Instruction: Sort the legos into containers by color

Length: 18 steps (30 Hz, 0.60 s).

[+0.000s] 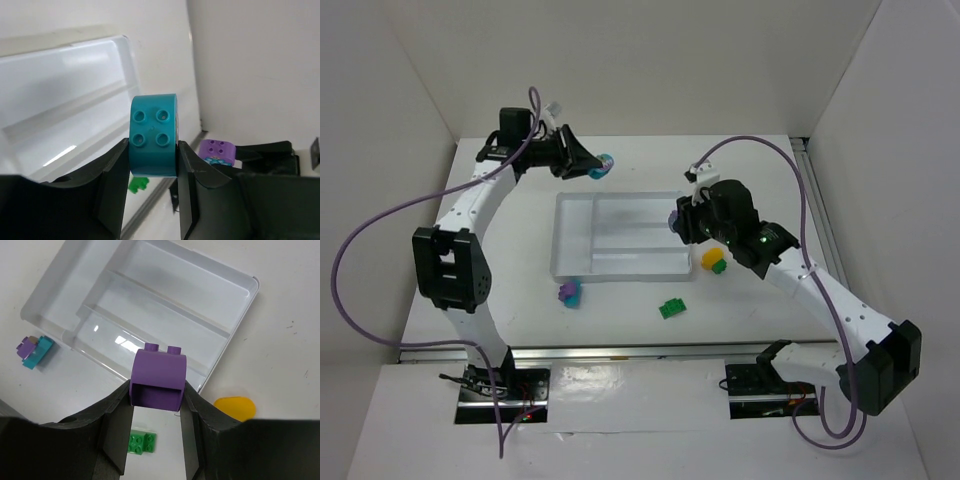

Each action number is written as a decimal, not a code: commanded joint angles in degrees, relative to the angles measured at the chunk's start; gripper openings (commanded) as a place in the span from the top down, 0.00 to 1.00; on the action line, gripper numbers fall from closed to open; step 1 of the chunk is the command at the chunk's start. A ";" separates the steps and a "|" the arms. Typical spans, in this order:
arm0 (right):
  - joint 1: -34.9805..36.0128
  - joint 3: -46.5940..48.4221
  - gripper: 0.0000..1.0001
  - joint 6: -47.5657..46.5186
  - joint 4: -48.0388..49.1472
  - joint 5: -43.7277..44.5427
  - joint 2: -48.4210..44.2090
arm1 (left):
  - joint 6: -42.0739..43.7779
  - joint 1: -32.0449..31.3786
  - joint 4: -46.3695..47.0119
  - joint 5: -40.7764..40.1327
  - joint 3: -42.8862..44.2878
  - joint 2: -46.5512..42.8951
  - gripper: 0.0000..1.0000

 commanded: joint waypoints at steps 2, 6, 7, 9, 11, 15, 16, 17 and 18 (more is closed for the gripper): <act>0.01 -0.68 1.00 0.93 1.91 1.63 -0.28 | 8.38 -0.13 -7.56 -12.80 -0.48 -6.41 1.00; 0.01 -0.68 1.00 2.34 3.05 3.13 -0.28 | 14.37 -5.48 -15.41 -35.16 -3.71 -12.30 1.00; 0.01 -0.68 1.00 3.48 3.66 3.74 0.86 | 14.38 -7.15 -15.41 -39.18 -6.34 -13.61 1.00; 0.01 -0.07 1.00 5.50 4.37 7.24 2.35 | 14.38 -7.16 -15.41 -42.46 -10.03 -13.62 1.00; 0.01 1.33 1.00 8.22 4.37 9.36 4.81 | 15.07 -7.16 -14.37 -44.84 -12.07 -13.62 1.00; 0.01 1.34 1.00 10.78 5.08 9.37 6.05 | 15.87 -4.53 -9.17 -38.62 -16.82 -13.10 1.00; 0.01 1.34 1.00 11.30 5.08 8.76 6.92 | 15.87 -4.00 -8.65 -38.61 -17.34 -13.10 1.00; 0.01 2.73 1.00 11.31 5.08 8.15 8.06 | 15.87 -4.00 -8.64 -38.61 -17.35 -12.23 1.00; 0.01 3.27 1.00 12.01 4.47 8.14 8.60 | 15.87 -4.00 -8.12 -39.83 -17.87 -12.22 1.00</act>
